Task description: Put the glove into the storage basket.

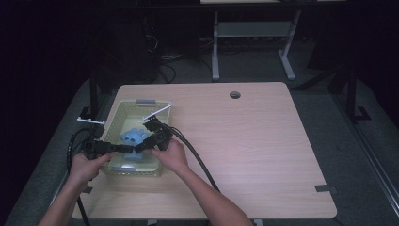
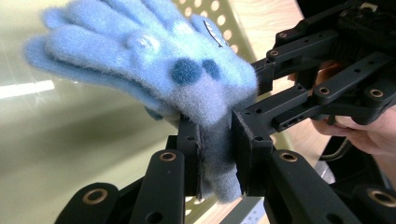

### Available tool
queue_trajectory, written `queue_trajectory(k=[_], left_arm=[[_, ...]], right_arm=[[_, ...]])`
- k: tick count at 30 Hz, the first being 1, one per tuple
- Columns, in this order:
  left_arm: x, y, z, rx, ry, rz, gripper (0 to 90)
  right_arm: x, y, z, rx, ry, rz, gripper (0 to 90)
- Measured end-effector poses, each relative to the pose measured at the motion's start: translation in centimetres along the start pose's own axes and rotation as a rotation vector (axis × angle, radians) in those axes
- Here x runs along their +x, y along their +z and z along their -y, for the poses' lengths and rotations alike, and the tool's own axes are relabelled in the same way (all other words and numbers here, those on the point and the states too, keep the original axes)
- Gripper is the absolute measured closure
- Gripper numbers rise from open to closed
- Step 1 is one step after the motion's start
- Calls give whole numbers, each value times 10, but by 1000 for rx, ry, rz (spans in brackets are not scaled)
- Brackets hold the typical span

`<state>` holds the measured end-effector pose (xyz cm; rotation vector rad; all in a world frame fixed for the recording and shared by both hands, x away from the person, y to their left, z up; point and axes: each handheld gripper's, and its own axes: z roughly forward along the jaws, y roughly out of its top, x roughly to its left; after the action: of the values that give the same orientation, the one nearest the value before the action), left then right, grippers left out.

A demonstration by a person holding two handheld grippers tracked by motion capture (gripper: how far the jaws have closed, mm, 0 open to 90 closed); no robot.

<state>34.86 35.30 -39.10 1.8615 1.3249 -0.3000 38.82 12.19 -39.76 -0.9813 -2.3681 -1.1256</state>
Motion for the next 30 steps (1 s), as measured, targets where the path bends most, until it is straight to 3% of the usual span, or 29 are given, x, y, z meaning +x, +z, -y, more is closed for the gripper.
queue_trajectory(k=[8,14,17,21,30], left_arm=[[8,6,-2,36,-25,-67,739],[12,7,-2,21,-51,-74,739],[14,11,-3,25,-71,-95,739],[10,13,-5,25,-63,-107,739],[9,23,-7,81,-80,-176,738]], right_arm=[[-5,10,1,32,18,35,674],[-7,14,-1,39,23,49,675],[-6,12,-2,33,20,83,681],[-5,7,-2,13,29,109,692],[-6,1,0,23,23,127,682]])
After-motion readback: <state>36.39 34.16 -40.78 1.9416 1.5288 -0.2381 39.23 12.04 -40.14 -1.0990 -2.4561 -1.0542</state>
